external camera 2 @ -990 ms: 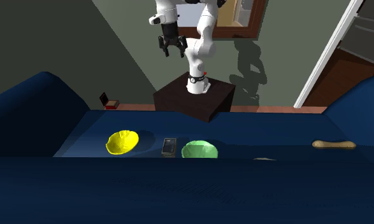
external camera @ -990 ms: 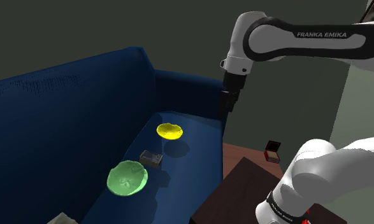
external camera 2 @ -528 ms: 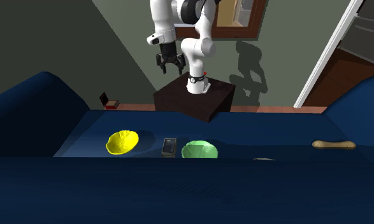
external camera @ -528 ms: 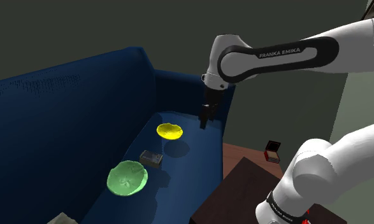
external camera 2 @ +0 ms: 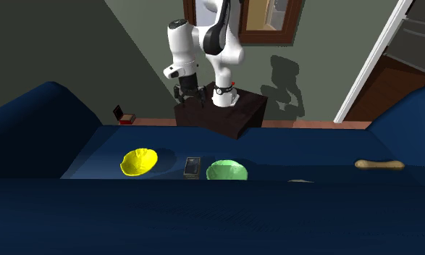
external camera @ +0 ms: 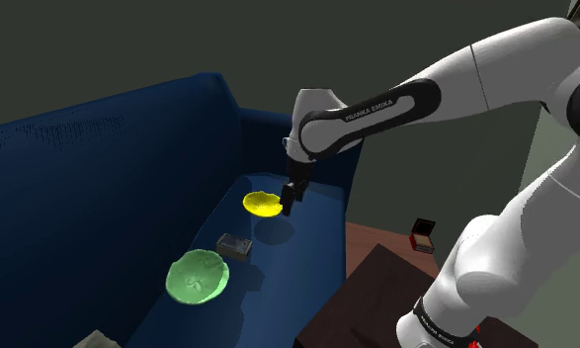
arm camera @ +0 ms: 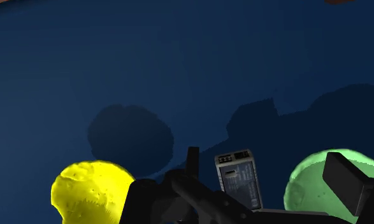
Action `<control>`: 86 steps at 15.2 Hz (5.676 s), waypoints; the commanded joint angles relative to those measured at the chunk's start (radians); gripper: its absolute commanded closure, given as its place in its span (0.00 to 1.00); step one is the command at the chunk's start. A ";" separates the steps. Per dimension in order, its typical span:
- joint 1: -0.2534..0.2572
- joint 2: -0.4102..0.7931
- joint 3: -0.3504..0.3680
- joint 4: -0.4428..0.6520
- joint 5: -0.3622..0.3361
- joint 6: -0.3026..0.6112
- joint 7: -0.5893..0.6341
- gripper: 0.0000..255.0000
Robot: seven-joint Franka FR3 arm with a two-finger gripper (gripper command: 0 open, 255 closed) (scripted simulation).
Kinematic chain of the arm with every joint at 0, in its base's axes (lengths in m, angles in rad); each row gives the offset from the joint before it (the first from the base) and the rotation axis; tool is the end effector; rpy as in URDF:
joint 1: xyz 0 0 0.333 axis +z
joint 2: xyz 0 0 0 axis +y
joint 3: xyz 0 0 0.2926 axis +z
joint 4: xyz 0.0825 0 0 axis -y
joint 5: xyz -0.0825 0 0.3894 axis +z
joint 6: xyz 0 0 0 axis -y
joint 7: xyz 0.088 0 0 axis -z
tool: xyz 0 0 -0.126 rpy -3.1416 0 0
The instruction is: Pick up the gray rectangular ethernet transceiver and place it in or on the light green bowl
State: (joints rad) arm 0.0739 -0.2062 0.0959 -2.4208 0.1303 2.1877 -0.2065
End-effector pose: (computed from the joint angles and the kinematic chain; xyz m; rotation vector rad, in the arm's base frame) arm 0.4590 0.0847 0.3400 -3.0216 -0.4522 0.0388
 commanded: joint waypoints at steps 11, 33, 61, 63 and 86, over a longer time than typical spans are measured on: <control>0.045 0.459 0.038 0.228 -0.067 0.270 -0.031 0.00; 0.115 0.885 0.024 0.535 -0.153 0.413 -0.033 0.00; 0.101 0.715 0.040 0.509 -0.135 0.269 -0.036 1.00; 0.099 0.696 0.042 0.510 -0.133 0.249 -0.036 1.00; 0.314 0.724 0.090 0.658 -0.186 0.139 0.253 1.00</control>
State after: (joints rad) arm 0.3767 0.5061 0.1856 -1.7766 -0.0519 2.3284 0.0307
